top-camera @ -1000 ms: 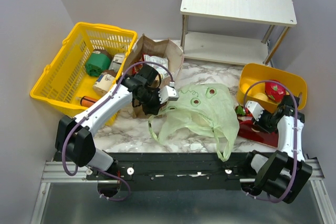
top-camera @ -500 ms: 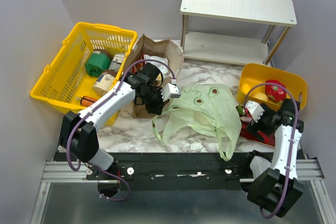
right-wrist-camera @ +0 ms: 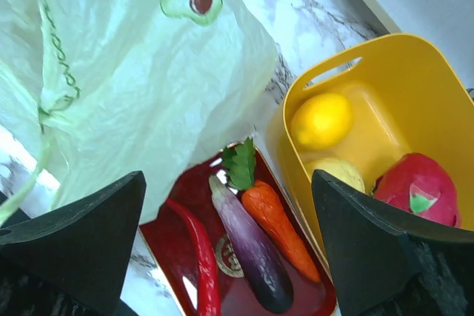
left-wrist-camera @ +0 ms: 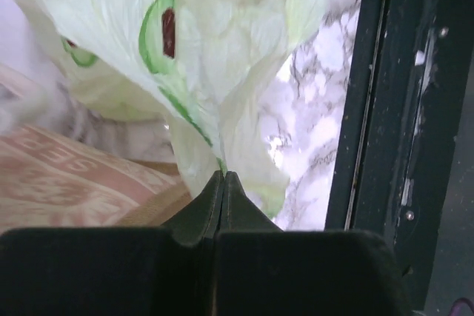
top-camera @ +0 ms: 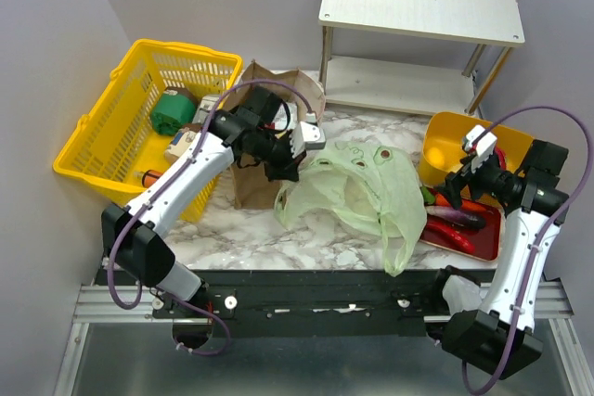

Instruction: Untie the knot of the grocery bags and take out the mixed food

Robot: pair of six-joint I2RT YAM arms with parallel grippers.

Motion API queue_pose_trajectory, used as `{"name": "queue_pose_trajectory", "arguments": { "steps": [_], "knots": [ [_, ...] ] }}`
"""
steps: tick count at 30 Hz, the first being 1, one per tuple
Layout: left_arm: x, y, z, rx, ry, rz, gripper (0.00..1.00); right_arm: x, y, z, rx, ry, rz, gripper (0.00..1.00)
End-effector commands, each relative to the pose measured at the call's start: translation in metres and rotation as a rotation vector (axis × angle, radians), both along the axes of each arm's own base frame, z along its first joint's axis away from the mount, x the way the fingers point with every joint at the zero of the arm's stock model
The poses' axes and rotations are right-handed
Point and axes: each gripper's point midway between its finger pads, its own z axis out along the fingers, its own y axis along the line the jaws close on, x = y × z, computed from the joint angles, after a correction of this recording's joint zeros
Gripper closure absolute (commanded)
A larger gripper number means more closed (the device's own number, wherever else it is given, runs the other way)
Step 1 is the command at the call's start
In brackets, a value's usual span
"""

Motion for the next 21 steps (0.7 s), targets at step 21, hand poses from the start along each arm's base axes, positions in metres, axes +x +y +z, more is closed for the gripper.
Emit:
{"name": "queue_pose_trajectory", "arguments": {
  "steps": [21],
  "knots": [
    [0.107, 0.107, 0.451, -0.463, -1.35, 0.842, 1.0, 0.111, 0.072, 0.11, 0.454, -0.037, 0.019, 0.0]
  ]
}}
